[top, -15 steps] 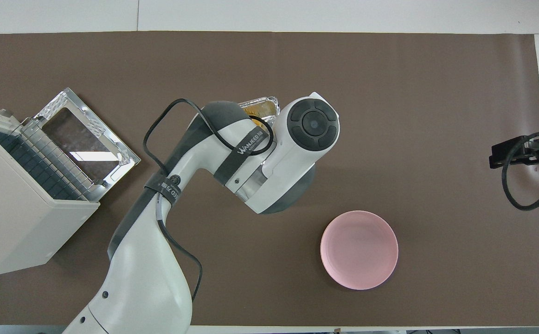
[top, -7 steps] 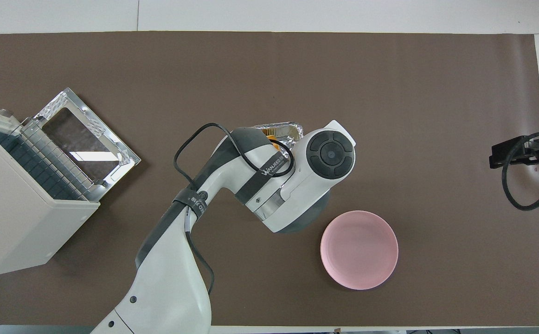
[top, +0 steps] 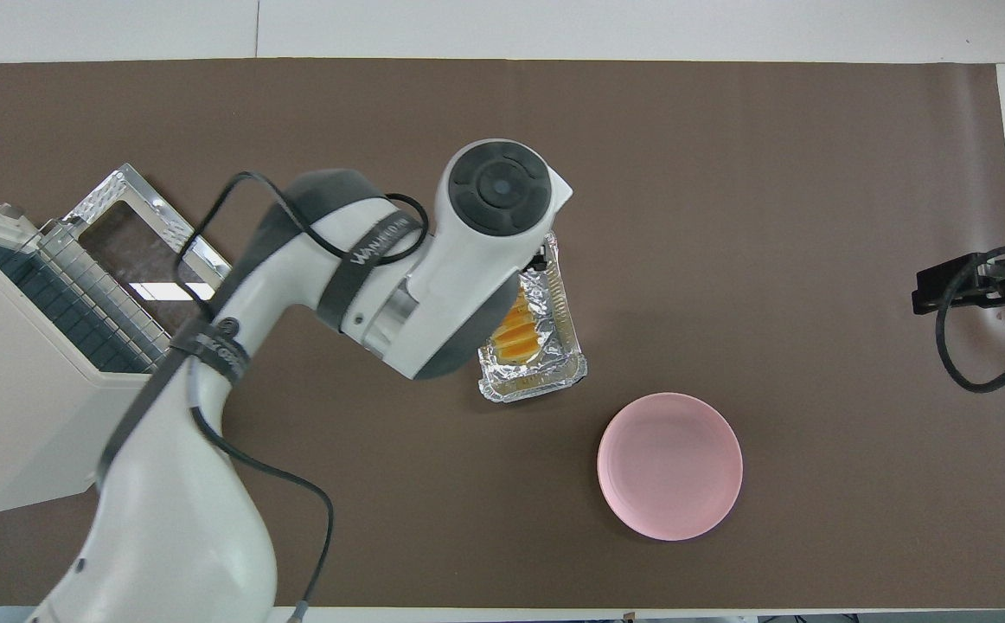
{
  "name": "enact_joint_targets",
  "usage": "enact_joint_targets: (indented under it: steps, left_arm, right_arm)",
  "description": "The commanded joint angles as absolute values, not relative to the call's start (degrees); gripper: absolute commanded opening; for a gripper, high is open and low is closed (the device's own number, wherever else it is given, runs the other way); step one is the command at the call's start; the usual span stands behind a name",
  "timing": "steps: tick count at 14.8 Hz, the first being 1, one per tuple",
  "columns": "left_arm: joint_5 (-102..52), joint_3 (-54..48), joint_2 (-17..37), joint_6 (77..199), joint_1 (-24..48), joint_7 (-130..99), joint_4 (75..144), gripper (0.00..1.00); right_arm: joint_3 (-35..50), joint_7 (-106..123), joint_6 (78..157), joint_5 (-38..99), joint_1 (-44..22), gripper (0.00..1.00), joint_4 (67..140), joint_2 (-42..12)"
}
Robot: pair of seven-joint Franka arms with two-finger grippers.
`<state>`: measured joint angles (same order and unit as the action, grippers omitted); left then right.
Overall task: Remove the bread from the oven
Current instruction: 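Pull the foil tray out with the left gripper and set it down, then open the left gripper and withdraw it back to the oven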
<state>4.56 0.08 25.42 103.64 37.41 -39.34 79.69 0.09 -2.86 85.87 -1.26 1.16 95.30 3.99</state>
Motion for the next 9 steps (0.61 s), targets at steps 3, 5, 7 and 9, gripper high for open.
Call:
enact_joint_targets:
  steps: [3,5,7,9]
  left_arm:
    - [2.11,-0.35,13.55,87.22,20.95,-19.8,82.79,1.0]
    - [2.11,-0.35,6.98,79.23,15.67,-18.2,84.8,1.0]
    - [2.11,-0.35,1.08,78.49,14.24,-14.96,90.76,1.0]
    - [2.02,-0.35,-2.79,78.49,14.24,-14.68,95.17,1.0]
  right_arm:
    - [0.79,-1.14,85.43,-2.11,2.11,1.0,95.54,4.48]
    - [0.79,-1.14,85.43,-2.11,2.11,1.0,95.54,4.48]
    - [0.79,-1.14,85.43,-2.11,2.11,1.0,95.54,4.48]
    - [0.79,-1.14,85.43,-2.11,2.11,1.0,95.54,4.48]
